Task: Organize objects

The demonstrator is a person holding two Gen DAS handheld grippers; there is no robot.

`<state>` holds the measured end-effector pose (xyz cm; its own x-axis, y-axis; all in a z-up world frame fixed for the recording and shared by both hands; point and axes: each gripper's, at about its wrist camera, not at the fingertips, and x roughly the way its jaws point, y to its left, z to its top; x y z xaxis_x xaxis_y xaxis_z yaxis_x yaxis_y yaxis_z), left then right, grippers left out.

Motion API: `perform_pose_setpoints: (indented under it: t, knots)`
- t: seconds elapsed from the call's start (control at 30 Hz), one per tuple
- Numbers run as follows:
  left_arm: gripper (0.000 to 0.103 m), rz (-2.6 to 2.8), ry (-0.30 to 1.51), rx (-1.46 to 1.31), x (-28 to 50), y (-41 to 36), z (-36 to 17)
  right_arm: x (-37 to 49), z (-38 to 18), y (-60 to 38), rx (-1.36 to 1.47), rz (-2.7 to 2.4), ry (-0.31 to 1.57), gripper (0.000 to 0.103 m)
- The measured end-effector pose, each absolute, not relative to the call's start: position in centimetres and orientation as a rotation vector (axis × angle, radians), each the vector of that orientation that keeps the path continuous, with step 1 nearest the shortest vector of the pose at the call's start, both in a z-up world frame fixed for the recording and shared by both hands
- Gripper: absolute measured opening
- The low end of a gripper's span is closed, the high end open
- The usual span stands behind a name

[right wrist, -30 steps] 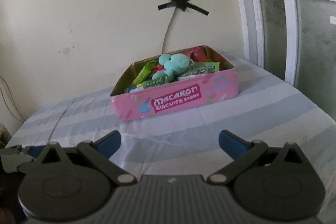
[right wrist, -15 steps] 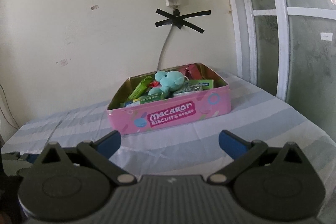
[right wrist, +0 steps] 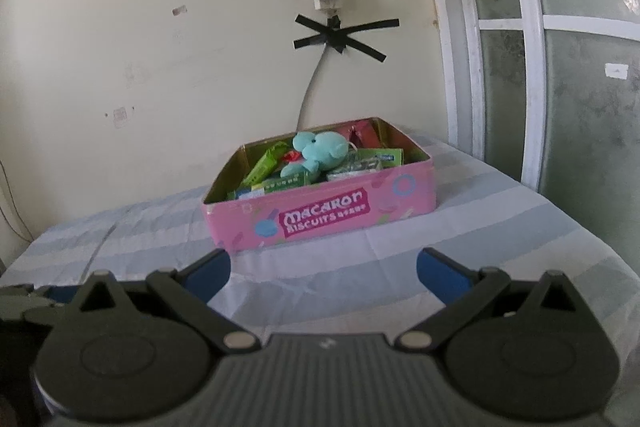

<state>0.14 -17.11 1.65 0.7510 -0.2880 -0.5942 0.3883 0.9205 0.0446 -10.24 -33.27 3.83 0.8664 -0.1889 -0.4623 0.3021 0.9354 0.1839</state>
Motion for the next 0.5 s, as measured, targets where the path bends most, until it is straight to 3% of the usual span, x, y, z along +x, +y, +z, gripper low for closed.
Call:
perform_pose_setpoints:
  t: [0.5]
  knots:
    - [0.103,-0.383,0.631,0.195,-0.02,-17.68,1.19,-11.05,3.25,-33.63,0.287,-0.256,0.445,0.103]
